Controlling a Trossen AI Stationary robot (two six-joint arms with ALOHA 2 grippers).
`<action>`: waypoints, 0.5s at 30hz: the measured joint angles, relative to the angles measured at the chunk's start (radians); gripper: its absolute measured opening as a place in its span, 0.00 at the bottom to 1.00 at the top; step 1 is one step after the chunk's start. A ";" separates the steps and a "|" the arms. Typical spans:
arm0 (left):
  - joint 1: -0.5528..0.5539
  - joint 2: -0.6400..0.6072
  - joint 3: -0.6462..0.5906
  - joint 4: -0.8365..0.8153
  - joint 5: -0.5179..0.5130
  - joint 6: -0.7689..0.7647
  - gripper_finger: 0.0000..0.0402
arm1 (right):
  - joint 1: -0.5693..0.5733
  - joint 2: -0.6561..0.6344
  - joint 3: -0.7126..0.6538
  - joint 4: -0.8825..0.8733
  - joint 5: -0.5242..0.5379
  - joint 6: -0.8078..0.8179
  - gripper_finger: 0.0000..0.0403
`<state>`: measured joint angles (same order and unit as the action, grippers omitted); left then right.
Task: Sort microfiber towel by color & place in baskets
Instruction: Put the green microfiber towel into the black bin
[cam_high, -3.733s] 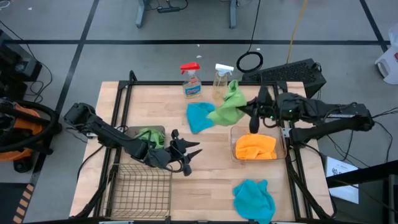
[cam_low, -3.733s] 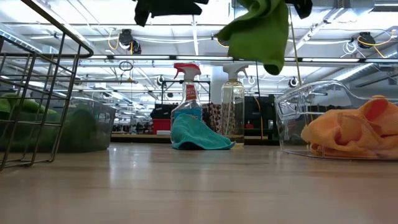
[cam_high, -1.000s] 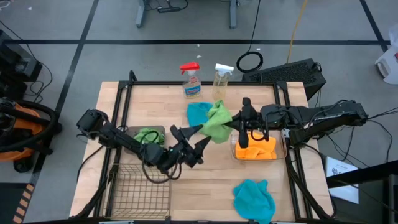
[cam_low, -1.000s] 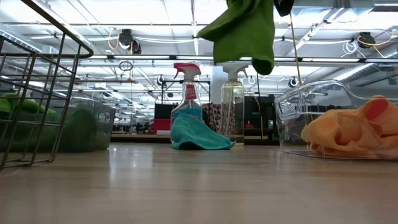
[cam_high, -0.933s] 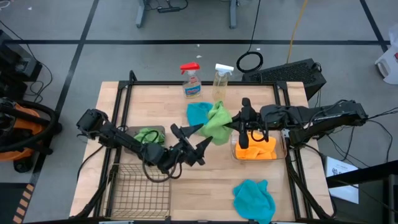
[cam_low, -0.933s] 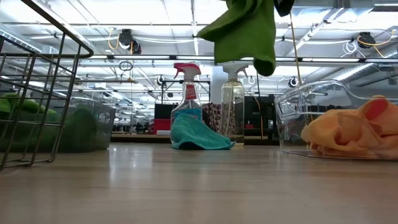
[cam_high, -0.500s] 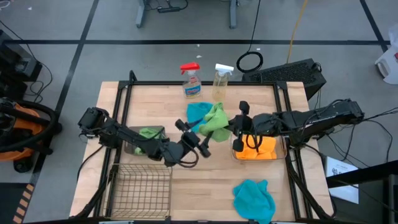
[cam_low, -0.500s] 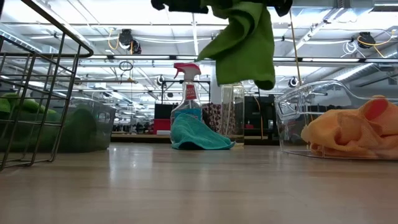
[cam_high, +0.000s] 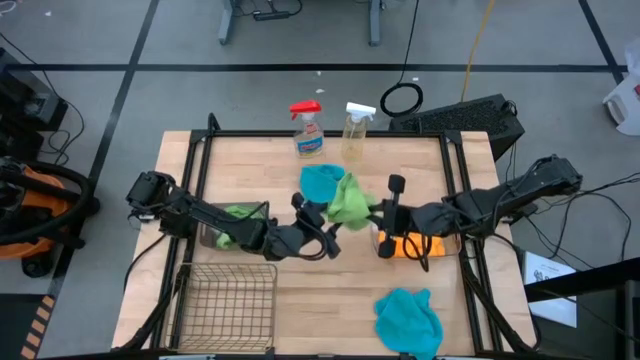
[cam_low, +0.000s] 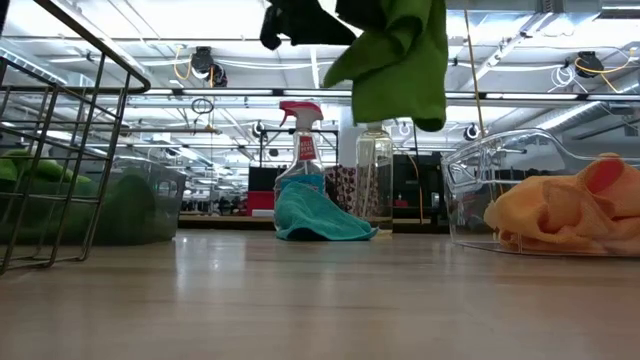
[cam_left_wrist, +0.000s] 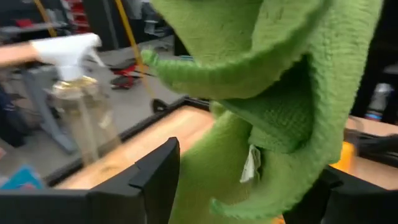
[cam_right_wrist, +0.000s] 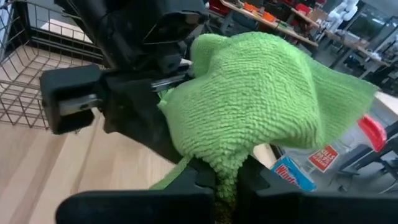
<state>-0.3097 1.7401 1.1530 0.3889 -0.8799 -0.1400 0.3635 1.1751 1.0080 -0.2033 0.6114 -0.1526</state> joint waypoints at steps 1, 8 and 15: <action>0.004 0.000 0.000 0.001 0.019 -0.011 0.58 | 0.006 0.000 0.000 0.000 0.006 -0.002 0.02; 0.036 0.000 0.000 0.032 0.186 0.038 0.61 | 0.044 0.000 0.000 0.003 0.021 -0.014 0.02; 0.075 0.000 0.000 0.069 0.461 0.050 0.51 | 0.068 0.000 0.000 0.015 0.018 -0.032 0.02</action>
<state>-0.2352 1.7401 1.1530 0.4583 -0.4186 -0.0903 0.4319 1.1748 1.0080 -0.1887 0.6296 -0.1842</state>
